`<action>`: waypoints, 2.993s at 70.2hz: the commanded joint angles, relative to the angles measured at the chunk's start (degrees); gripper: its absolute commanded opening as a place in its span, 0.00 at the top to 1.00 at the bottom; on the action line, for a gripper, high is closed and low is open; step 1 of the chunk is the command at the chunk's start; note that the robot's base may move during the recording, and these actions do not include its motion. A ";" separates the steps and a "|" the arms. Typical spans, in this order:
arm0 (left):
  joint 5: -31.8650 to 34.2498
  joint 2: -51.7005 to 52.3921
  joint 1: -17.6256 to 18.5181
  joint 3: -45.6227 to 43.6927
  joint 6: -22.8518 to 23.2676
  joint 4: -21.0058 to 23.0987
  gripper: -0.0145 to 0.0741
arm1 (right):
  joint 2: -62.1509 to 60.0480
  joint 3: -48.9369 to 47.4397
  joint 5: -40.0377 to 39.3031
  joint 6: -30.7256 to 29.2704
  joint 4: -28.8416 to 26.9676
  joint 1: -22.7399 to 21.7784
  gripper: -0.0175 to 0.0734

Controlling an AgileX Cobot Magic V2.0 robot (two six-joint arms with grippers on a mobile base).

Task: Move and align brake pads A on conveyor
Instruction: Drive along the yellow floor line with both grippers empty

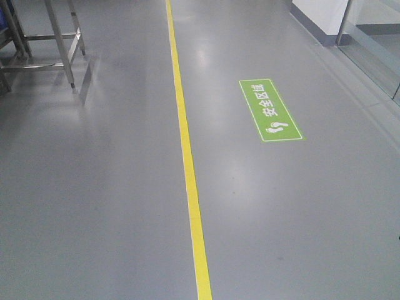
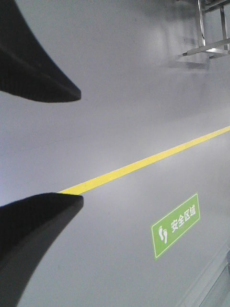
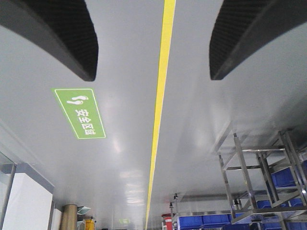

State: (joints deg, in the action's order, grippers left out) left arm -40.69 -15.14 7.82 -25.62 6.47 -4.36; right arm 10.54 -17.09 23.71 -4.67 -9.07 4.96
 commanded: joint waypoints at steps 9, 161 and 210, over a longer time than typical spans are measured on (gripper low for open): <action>3.85 -0.48 0.18 -1.36 0.27 0.03 0.39 | 0.61 -1.40 -4.35 -0.39 -0.10 -0.12 0.29; 3.85 -0.48 0.18 -1.36 0.27 0.03 0.39 | 0.61 -1.40 -4.42 -0.39 -0.10 -0.12 0.29; 3.85 -0.48 0.18 -1.36 0.27 0.03 0.39 | 0.61 -1.40 -4.32 -0.39 -0.10 -0.12 0.29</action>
State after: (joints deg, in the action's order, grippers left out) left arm -40.69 -15.14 7.82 -25.62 6.47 -4.36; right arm 10.54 -17.09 23.69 -4.67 -9.07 4.96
